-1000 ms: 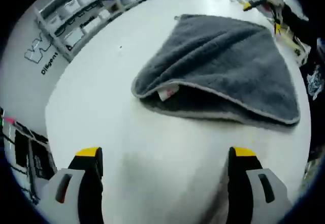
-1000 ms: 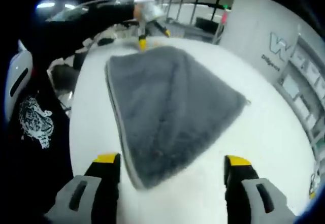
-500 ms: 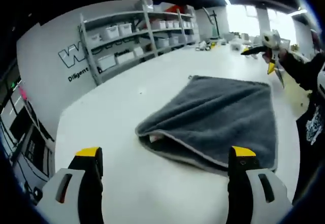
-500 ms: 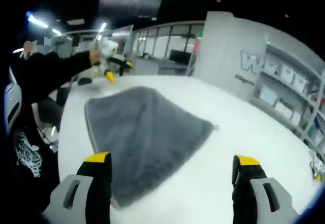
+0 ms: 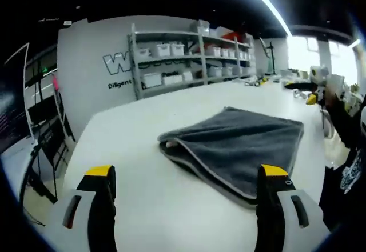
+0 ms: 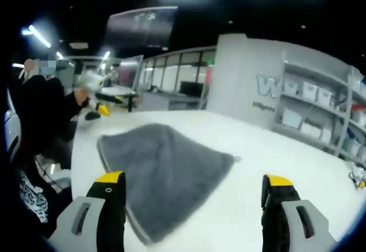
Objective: Open the folded towel by lifting each exposed corner and separating the folded layers until the towel lies flat within the target outline without major curled edges
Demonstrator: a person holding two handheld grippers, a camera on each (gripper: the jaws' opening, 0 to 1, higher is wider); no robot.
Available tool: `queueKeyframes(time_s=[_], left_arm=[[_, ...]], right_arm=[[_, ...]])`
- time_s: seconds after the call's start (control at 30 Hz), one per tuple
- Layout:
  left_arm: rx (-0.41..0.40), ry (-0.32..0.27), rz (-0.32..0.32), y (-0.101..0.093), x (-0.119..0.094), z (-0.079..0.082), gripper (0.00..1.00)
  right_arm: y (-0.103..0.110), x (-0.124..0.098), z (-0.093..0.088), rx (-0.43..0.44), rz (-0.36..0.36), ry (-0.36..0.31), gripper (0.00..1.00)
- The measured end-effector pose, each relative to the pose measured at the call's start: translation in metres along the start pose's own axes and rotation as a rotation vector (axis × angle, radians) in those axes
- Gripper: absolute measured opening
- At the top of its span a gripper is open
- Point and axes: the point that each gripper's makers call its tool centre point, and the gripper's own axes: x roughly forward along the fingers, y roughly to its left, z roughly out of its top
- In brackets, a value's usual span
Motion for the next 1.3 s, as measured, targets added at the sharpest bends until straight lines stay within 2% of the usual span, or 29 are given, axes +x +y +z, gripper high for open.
queueKeyframes(time_s=[0.07,0.13,0.23,0.37,0.5,0.6,0.67,0.73,0.77,0.8,0.87,0.9,0.97,1.13,1.3], left_arm=[[0.018,-0.028,0.021,-0.006,-0.007,0.004,1.00],[-0.012,-0.067,0.016,-0.018,-0.016,0.009,1.00],[-0.010,-0.085,-0.009,-0.041,-0.026,0.010,1.00],[0.050,-0.082,0.012,-0.059,-0.033,0.010,1.00],[0.037,-0.114,0.052,-0.056,-0.039,0.010,1.00],[-0.032,-0.114,0.129,-0.041,-0.041,0.000,1.00],[-0.048,-0.121,0.163,-0.036,-0.044,-0.005,1.00],[-0.026,-0.137,0.179,-0.037,-0.044,-0.009,1.00],[0.013,-0.123,0.192,-0.037,-0.044,-0.013,1.00],[0.014,-0.115,0.201,-0.039,-0.042,-0.018,1.00],[0.011,-0.108,0.198,-0.043,-0.041,-0.021,0.97],[0.004,-0.118,0.170,-0.051,-0.041,-0.022,0.97],[-0.013,-0.126,0.147,-0.058,-0.041,-0.022,1.00],[-0.029,-0.104,0.149,-0.061,-0.041,-0.028,1.00],[-0.040,-0.111,0.136,-0.066,-0.042,-0.027,1.00]], right_arm=[[0.002,-0.005,-0.004,-0.007,-0.008,0.001,1.00],[0.002,-0.012,-0.009,-0.008,-0.025,0.002,1.00],[0.002,-0.024,-0.014,0.002,-0.039,-0.012,1.00],[-0.002,-0.034,-0.019,0.029,-0.057,-0.026,1.00],[-0.009,-0.042,-0.028,0.054,-0.094,-0.025,1.00],[-0.009,-0.048,-0.040,0.067,-0.099,-0.023,1.00],[-0.008,-0.052,-0.048,0.090,-0.096,-0.022,1.00],[-0.010,-0.058,-0.055,0.123,-0.096,-0.029,1.00],[-0.014,-0.060,-0.058,0.143,-0.107,-0.034,1.00],[-0.019,-0.062,-0.062,0.159,-0.122,-0.030,1.00],[-0.027,-0.064,-0.069,0.166,-0.144,-0.018,1.00],[-0.029,-0.064,-0.070,0.169,-0.152,-0.018,1.00],[-0.030,-0.064,-0.071,0.171,-0.156,-0.018,1.00],[-0.028,-0.060,-0.070,0.166,-0.141,-0.018,1.00],[-0.026,-0.057,-0.064,0.158,-0.126,-0.029,1.00]])
